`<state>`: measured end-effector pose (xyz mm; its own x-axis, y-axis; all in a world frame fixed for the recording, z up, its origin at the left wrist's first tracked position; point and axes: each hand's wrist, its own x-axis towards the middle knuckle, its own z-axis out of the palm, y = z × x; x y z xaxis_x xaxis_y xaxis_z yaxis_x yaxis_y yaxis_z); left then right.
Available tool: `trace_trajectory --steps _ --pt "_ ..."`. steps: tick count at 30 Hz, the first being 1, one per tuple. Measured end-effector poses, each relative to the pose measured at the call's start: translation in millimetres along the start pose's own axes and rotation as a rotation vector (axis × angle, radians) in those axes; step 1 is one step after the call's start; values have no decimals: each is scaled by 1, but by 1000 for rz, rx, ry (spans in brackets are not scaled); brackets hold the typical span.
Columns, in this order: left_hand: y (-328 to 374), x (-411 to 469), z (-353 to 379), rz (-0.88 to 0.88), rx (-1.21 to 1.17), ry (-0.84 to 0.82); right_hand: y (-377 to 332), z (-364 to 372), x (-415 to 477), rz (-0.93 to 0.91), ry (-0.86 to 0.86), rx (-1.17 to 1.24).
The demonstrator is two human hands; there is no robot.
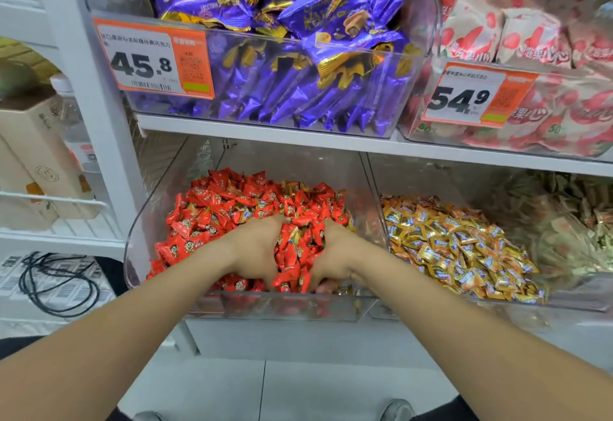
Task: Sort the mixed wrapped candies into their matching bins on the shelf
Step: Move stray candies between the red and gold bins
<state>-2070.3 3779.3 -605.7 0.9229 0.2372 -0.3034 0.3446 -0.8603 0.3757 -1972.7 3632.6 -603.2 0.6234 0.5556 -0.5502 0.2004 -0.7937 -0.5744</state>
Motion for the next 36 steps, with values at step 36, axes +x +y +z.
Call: trace_trajectory --steps 36 --pt "3 -7 -10 264 521 153 -8 -35 -11 -371 147 -850"
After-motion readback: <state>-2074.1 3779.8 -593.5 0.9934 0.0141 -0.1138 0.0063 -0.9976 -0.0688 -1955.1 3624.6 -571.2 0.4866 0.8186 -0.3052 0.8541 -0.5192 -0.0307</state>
